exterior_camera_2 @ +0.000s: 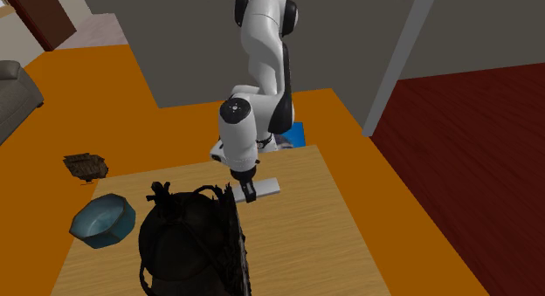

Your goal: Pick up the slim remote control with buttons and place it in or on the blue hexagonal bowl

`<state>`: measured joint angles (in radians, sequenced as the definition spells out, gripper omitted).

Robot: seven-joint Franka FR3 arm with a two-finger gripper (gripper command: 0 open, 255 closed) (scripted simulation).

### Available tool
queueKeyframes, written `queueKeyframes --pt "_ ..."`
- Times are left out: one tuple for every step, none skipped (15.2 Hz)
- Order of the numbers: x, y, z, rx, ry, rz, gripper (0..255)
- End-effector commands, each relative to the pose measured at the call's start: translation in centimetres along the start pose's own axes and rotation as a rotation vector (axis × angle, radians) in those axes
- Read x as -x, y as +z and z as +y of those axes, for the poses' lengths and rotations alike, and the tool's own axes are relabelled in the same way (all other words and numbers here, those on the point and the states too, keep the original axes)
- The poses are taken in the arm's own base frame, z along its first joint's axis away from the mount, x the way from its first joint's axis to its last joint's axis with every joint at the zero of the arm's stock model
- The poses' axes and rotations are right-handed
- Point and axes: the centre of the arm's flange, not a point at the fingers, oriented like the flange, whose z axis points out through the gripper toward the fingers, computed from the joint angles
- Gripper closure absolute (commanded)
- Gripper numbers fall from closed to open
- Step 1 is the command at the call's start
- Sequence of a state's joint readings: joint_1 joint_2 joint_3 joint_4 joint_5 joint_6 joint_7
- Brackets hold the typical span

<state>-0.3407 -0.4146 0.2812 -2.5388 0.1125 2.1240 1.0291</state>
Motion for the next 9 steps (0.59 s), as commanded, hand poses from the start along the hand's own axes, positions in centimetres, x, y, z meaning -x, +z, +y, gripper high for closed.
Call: queueKeyframes --pt "0.0 -1.0 0.0 0.000 0.000 0.000 255" --pt "0.0 -1.6 0.0 0.000 0.000 0.000 255" --pt "0.0 -2.1 0.0 0.000 0.000 0.000 255" --pt "0.0 -2.6 0.0 0.000 0.000 0.000 255" --pt "0.0 -3.1 0.1 0.000 0.000 0.000 255" --pt "0.0 -3.7 0.1 0.000 0.000 0.000 255" --pt "0.0 -4.2 0.1 0.000 0.000 0.000 255" --pt "0.0 -4.7 0.1 0.000 0.000 0.000 255" --pt "0.0 -5.3 0.1 0.000 0.000 0.000 255"
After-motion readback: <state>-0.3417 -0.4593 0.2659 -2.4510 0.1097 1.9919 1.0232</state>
